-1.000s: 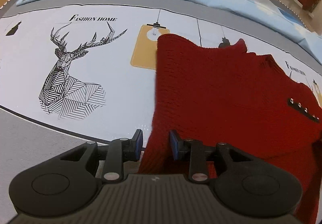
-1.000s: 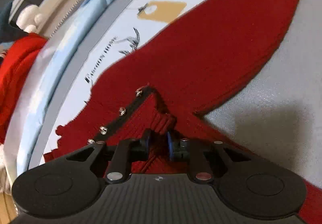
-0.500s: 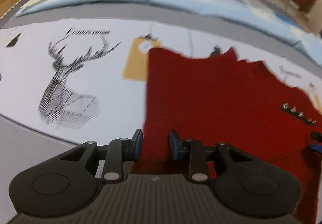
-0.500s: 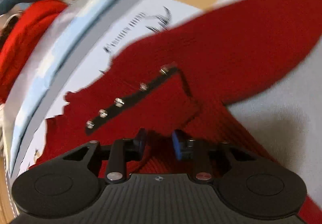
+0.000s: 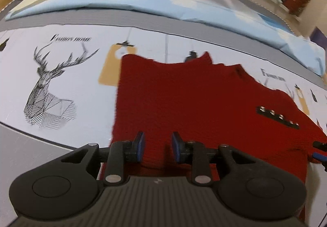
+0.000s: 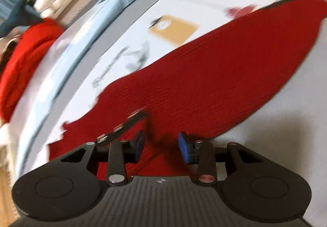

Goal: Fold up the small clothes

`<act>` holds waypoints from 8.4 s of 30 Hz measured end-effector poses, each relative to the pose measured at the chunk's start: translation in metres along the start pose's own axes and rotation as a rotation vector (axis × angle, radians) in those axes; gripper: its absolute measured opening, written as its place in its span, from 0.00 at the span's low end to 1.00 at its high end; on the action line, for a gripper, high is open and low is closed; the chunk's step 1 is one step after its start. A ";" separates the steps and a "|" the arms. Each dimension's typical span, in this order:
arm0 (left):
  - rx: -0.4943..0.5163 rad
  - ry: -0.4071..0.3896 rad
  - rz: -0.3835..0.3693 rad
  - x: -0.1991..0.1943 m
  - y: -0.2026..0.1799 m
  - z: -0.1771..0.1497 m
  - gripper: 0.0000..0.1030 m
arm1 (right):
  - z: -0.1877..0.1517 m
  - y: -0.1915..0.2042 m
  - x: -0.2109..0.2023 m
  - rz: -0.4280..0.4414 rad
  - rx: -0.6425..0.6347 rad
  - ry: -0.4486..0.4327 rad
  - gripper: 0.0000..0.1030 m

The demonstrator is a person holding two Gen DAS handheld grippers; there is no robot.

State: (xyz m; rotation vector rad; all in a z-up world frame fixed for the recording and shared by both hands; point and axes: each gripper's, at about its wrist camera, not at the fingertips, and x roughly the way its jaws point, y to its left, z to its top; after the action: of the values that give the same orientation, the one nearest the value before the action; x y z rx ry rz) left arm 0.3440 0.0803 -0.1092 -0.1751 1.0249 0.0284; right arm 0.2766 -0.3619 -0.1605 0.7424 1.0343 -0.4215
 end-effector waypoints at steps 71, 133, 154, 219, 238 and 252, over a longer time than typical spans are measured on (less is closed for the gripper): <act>-0.295 0.074 -0.176 0.030 0.050 0.009 0.30 | -0.081 0.102 -0.029 0.195 -0.508 0.073 0.40; -0.210 0.070 -0.133 0.049 0.043 -0.002 0.36 | -0.056 0.074 0.002 0.040 -0.328 0.064 0.45; -0.050 -0.218 0.006 -0.018 0.029 0.016 0.07 | -0.064 0.094 -0.006 0.094 -0.431 0.018 0.45; 0.000 0.136 -0.024 -0.149 0.126 -0.244 0.26 | -0.135 -0.159 -0.187 -0.058 -0.382 0.129 0.44; -0.019 0.233 -0.024 -0.131 0.133 -0.277 0.27 | -0.167 -0.168 -0.152 -0.159 -0.462 0.256 0.46; 0.030 0.236 -0.046 -0.135 0.126 -0.277 0.19 | -0.166 -0.170 -0.157 -0.107 -0.429 0.269 0.20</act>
State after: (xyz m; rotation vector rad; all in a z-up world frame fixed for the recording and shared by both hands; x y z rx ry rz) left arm 0.0259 0.1689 -0.1508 -0.1779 1.2554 -0.0508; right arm -0.0067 -0.3615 -0.1323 0.3642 1.3669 -0.1808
